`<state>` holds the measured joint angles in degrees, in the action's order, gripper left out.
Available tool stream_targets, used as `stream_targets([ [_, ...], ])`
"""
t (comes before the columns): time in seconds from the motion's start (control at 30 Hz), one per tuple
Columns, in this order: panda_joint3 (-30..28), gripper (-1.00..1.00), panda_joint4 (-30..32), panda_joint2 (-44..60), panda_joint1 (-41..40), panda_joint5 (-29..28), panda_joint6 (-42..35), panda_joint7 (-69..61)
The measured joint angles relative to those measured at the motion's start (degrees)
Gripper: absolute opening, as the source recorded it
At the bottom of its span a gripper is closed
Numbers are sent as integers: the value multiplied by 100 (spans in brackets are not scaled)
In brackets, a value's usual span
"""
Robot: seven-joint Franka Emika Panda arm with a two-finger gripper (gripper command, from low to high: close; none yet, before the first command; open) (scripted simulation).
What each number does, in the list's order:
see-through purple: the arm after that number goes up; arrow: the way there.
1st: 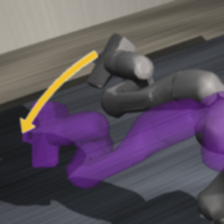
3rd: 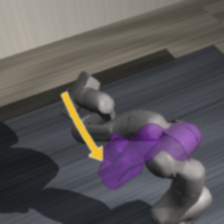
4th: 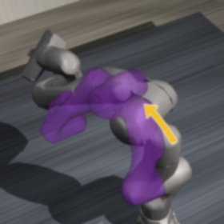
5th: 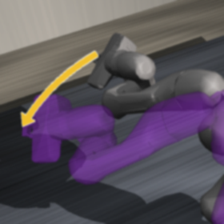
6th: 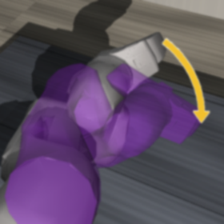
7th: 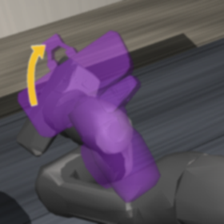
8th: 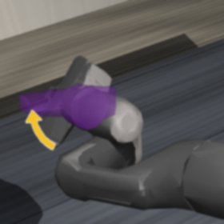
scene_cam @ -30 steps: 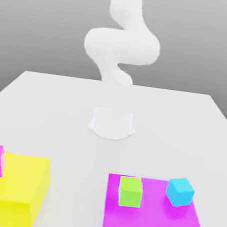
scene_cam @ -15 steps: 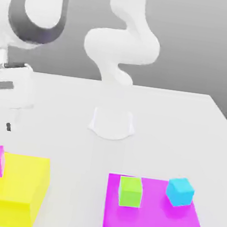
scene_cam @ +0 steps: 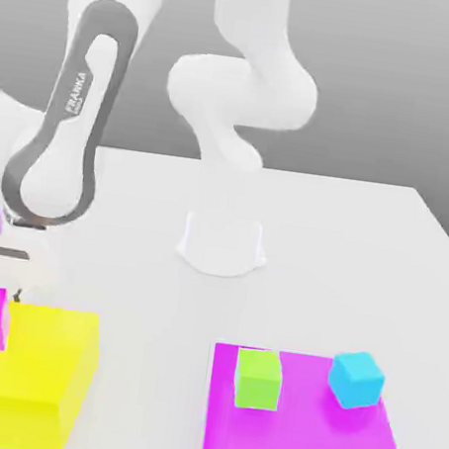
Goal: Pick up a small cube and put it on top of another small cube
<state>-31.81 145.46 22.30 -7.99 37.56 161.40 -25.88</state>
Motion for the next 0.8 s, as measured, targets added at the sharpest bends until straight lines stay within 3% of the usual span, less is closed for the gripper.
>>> stream_targets([
  [0.03,208,0,-52,145,-165,209,81,-159],
  [0.07,419,-100,-102,282,-337,411,163,-313],
  [0.3,465,-100,-114,314,-373,459,168,-350],
  [0.57,-948,-100,240,-723,706,-1125,-425,843],
  [0.8,-1765,-100,-826,-983,637,-1978,-1949,1625],
])
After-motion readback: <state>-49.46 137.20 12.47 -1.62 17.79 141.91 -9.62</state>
